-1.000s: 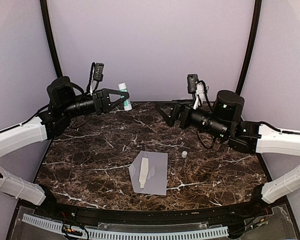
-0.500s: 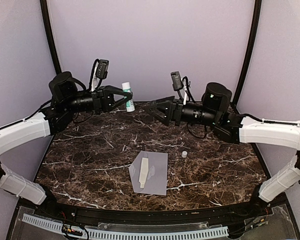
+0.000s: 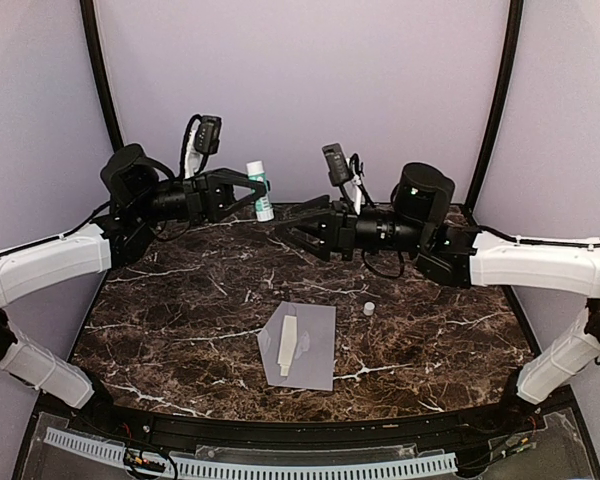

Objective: Place the letter into the envelope and seal it
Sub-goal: Unscrew the solid glue.

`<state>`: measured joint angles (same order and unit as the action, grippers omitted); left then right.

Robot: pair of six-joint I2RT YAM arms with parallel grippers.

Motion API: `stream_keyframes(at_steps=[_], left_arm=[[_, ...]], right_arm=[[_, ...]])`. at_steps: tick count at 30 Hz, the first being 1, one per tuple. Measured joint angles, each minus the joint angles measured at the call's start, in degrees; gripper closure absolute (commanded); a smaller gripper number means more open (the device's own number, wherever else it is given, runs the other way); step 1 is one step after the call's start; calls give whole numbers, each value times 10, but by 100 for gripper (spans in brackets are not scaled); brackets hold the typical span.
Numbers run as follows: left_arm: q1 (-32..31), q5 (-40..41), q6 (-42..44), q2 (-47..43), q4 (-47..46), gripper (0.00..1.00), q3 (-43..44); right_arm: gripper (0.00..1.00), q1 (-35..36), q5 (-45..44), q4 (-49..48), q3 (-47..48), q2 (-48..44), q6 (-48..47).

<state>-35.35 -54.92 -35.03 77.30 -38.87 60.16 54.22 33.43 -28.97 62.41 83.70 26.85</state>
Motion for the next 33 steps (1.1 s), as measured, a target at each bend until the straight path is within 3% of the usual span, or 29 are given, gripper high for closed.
stream_keyframes(at_steps=[10,16,22,28,33], left_arm=[[-9,-16,-18,4,-35,100,-10],[-12,-18,-14,3,-35,100,-14],[-12,-16,-9,3,-33,100,-15],[-11,-2,7,-5,-23,100,-24],[-12,51,50,-23,26,100,-33]], right_arm=[[50,17,-2,7,45,42,-16],[65,22,-2,21,67,68,-20],[86,24,-3,22,80,73,-16],[88,26,-25,32,81,73,-25],[89,35,-99,60,83,71,-35]])
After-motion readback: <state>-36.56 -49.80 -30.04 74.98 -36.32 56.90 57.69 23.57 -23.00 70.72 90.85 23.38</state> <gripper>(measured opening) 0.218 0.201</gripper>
